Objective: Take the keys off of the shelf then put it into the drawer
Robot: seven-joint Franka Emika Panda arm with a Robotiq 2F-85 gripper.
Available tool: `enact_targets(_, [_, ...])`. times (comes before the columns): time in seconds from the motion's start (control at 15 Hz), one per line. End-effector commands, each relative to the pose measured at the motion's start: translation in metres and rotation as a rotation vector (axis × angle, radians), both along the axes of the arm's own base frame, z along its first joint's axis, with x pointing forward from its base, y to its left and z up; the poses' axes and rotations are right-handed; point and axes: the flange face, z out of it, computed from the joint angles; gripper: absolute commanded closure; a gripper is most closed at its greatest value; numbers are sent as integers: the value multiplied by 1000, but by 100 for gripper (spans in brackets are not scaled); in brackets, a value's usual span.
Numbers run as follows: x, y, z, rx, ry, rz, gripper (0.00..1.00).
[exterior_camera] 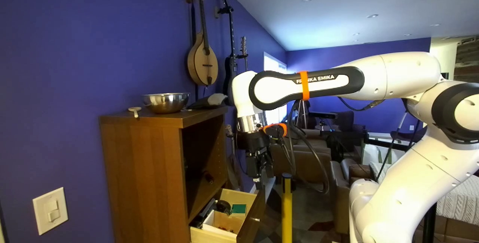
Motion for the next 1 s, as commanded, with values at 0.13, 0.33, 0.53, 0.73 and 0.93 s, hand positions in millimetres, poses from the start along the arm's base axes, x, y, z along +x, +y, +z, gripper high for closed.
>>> enact_targets(0.13, [0, 0, 1, 0, 1, 0, 0])
enact_targets(0.33, [0, 0, 1, 0, 1, 0, 0])
enact_targets(0.53, [25, -13, 2, 8, -199, -78, 0])
enact_targets(0.73, [45, -42, -4, -73, -369, -97, 0])
enact_targets(0.93, [66, -72, -16, -181, -512, -126, 0])
